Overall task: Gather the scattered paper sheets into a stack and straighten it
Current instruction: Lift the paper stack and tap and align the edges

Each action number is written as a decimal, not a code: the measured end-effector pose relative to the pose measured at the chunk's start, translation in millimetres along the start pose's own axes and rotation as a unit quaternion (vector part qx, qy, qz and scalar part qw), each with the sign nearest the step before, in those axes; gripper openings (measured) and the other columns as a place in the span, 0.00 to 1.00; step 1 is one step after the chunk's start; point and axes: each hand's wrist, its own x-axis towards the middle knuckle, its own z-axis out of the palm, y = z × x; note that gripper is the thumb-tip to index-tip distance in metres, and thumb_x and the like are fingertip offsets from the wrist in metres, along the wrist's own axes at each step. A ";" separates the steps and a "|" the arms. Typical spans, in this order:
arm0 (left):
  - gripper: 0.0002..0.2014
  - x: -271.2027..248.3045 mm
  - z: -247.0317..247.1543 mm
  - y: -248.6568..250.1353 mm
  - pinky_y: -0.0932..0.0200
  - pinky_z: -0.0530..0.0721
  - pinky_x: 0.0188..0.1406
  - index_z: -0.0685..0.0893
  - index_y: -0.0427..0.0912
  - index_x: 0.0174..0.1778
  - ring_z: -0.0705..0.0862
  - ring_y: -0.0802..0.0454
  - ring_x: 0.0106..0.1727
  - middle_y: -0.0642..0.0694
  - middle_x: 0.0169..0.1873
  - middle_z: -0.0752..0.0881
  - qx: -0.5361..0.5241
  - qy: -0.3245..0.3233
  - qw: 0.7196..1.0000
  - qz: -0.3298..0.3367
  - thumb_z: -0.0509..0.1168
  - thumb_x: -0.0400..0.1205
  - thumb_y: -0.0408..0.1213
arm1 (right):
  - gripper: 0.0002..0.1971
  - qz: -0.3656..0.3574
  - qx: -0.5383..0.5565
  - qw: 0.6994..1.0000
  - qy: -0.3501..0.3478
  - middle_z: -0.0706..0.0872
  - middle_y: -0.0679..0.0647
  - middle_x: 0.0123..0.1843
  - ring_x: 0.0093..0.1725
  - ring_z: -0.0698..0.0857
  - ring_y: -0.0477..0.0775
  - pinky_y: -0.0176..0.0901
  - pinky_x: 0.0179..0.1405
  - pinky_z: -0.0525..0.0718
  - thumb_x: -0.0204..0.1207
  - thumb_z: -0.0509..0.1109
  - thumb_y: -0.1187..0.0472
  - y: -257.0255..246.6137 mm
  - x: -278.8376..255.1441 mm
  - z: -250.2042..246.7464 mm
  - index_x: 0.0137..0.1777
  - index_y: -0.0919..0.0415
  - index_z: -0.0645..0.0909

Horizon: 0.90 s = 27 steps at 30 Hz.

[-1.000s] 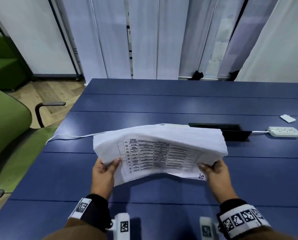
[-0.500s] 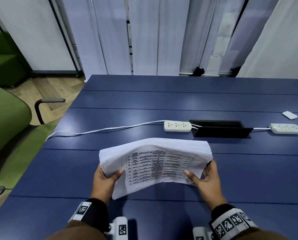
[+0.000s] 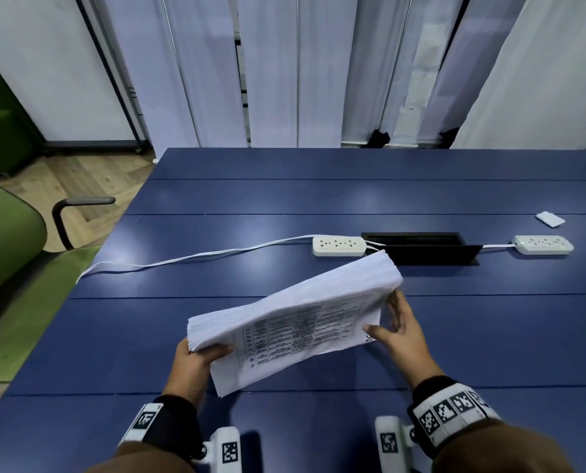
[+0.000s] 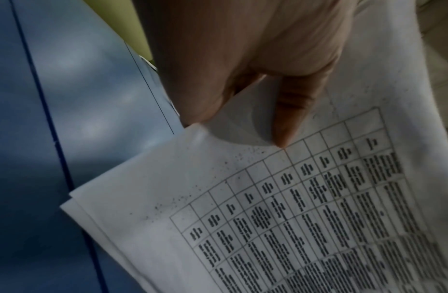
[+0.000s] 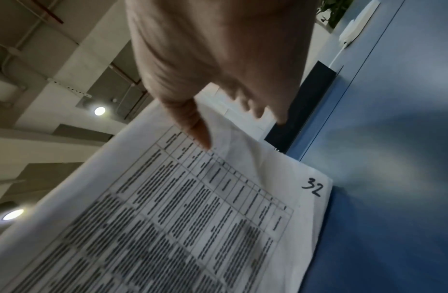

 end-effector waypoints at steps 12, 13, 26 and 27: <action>0.20 6.4 -4.8 0.9 0.55 0.81 0.42 0.84 0.34 0.43 0.88 0.57 0.32 0.49 0.31 0.91 0.018 0.007 1.000 -0.016 0.68 0.54 0.23 | 0.30 0.004 0.074 0.997 -0.024 0.82 0.52 0.69 0.71 0.78 0.53 0.31 0.60 0.82 0.72 0.72 0.79 -1.8 6.0 -3.3 0.73 0.61 0.72; 0.20 6.6 -3.9 0.8 0.55 0.81 0.42 0.84 0.34 0.43 0.88 0.57 0.32 0.49 0.31 0.91 0.018 0.007 1.000 -0.014 0.69 0.54 0.23 | 0.29 0.002 0.071 0.997 -0.015 0.83 0.52 0.67 0.69 0.80 0.52 0.31 0.60 0.83 0.72 0.71 0.78 0.9 5.1 -1.3 0.72 0.60 0.73; 0.18 21.1 17.7 8.8 0.64 0.86 0.54 0.81 0.25 0.62 0.89 0.57 0.47 0.36 0.52 0.88 0.056 0.068 0.992 0.088 0.68 0.76 0.16 | 0.20 -0.105 0.066 0.984 0.131 0.90 0.40 0.47 0.49 0.86 0.31 0.25 0.52 0.82 0.76 0.67 0.78 -18.4 -1.5 25.1 0.64 0.60 0.74; 0.19 19.8 18.6 7.2 0.61 0.85 0.57 0.79 0.26 0.64 0.88 0.55 0.50 0.35 0.54 0.88 0.059 0.068 0.992 0.091 0.68 0.76 0.16 | 0.19 -0.109 0.057 0.984 0.128 0.89 0.42 0.50 0.49 0.85 0.31 0.25 0.53 0.81 0.77 0.68 0.75 -15.0 -6.8 24.8 0.63 0.57 0.73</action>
